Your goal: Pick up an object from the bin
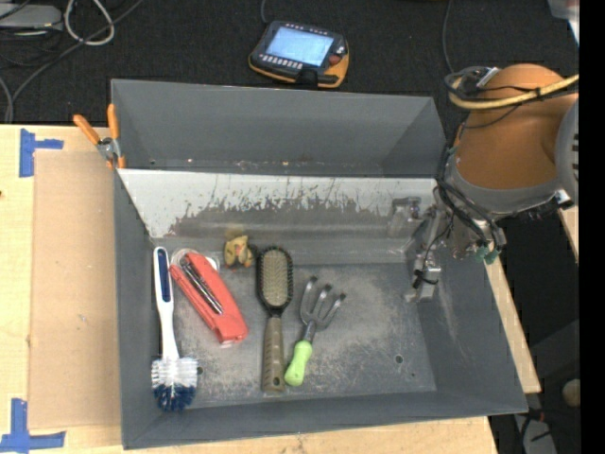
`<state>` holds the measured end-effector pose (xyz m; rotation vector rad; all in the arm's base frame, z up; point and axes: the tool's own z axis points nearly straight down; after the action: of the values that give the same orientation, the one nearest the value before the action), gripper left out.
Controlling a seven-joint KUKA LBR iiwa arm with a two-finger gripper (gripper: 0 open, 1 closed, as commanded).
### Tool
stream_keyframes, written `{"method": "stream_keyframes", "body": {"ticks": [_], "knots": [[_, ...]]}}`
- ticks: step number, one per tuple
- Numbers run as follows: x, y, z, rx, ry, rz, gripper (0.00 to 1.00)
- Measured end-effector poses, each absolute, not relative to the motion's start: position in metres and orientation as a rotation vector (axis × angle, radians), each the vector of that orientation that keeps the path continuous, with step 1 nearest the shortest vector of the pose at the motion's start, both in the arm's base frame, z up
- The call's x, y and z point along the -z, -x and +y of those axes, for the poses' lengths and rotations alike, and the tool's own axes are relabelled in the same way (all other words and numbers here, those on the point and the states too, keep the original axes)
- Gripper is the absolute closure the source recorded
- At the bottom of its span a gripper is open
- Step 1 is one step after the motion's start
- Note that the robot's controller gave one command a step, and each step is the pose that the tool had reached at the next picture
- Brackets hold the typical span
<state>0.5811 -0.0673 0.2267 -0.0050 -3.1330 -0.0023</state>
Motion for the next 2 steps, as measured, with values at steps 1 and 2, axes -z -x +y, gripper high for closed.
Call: {"method": "stream_keyframes", "body": {"ticks": [1,2], "knots": [[-0.231,-0.583,-0.067,0.001,0.000,-3.141,0.00],[-0.142,-0.598,-0.028,0.002,-0.359,-3.121,0.00]]}}
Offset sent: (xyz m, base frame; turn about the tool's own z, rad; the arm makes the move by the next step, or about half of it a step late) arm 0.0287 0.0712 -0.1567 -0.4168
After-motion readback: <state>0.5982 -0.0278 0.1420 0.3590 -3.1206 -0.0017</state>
